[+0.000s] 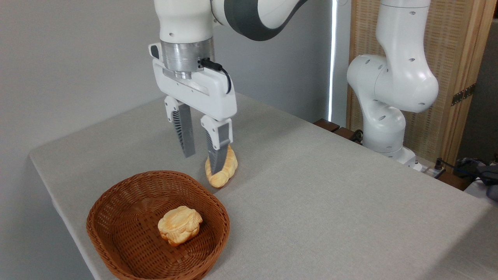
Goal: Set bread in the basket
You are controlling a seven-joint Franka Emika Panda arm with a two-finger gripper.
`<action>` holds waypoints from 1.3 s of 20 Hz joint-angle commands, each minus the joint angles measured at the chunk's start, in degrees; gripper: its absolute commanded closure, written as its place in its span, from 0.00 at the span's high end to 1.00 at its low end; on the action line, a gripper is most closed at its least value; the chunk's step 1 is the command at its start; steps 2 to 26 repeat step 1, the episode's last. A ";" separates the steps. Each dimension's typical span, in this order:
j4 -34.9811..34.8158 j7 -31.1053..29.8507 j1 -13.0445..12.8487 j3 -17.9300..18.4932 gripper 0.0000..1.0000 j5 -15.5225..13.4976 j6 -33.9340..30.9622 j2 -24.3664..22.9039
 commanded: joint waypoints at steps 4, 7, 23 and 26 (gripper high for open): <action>1.01 -2.22 -0.25 1.54 1.00 -0.81 -2.35 0.25; 1.01 -2.22 -0.25 1.54 1.00 -0.81 -2.35 0.25; 1.01 -2.22 -0.25 1.54 1.00 -0.81 -2.35 0.25; 1.01 -2.22 -0.25 1.54 1.00 -0.81 -2.35 0.25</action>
